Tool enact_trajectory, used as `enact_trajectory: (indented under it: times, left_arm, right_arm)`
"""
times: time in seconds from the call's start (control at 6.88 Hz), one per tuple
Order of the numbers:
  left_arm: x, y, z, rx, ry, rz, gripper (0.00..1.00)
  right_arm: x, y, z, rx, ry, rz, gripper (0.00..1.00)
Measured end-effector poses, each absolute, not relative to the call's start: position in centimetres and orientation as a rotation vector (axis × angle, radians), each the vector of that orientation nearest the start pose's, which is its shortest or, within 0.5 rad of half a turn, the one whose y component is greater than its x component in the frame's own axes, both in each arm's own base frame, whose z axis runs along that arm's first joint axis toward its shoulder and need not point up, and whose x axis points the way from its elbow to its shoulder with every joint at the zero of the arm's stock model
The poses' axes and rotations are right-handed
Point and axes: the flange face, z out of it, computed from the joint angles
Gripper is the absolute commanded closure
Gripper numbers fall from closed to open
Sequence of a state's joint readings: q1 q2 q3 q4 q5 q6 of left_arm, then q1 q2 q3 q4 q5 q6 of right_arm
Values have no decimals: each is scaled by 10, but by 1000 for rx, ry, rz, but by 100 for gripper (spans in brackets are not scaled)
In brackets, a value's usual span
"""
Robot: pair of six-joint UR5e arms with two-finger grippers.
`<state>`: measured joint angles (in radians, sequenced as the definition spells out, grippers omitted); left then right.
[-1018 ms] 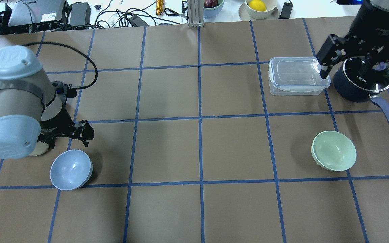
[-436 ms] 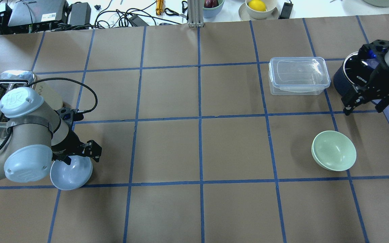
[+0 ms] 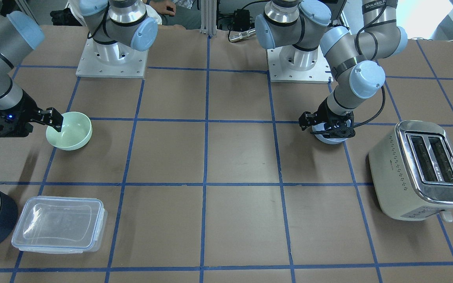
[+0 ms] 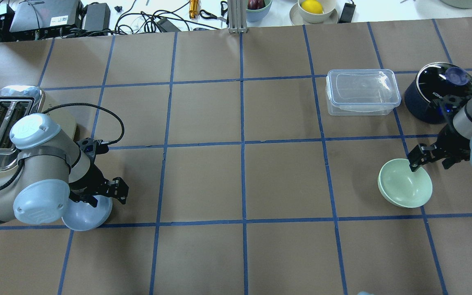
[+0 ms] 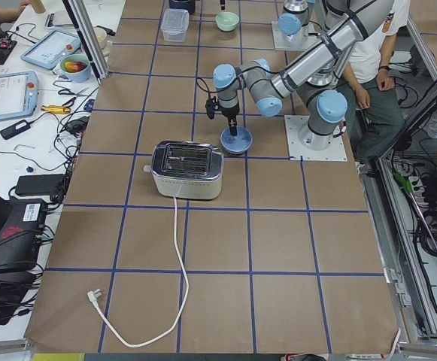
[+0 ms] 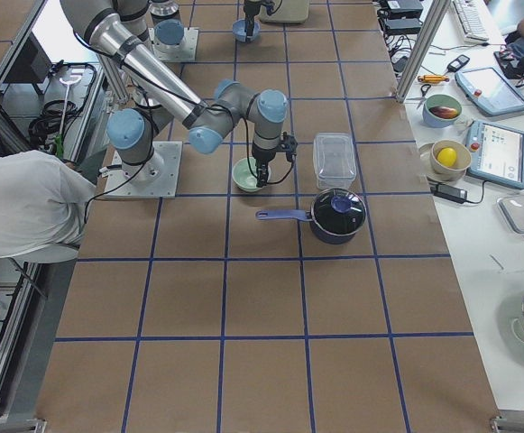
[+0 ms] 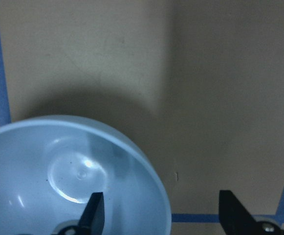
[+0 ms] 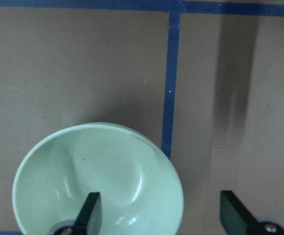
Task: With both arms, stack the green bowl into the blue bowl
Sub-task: 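Close left gripper on blue bowl rim while right gripper grips green bowl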
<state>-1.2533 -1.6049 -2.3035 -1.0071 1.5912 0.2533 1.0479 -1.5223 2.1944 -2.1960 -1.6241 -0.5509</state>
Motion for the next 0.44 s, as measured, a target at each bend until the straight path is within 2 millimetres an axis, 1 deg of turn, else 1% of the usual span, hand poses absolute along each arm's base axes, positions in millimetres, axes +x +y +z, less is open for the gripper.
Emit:
enact_trajectory:
  times: [0.15,0.29,0.44]
  left_arm:
    - [-6,-395,194,-83,3141,321,100]
    - [-2,-398,195,-60,3100,306,100]
    - [-1,-399,195,-46,3074,301,100]
  right_arm:
    - [-104,-420,222,-23,3182,49,59]
    - [-109,-414,214,-7,3186,21,79]
    - [-110,-411,211,-1,3180,12,92]
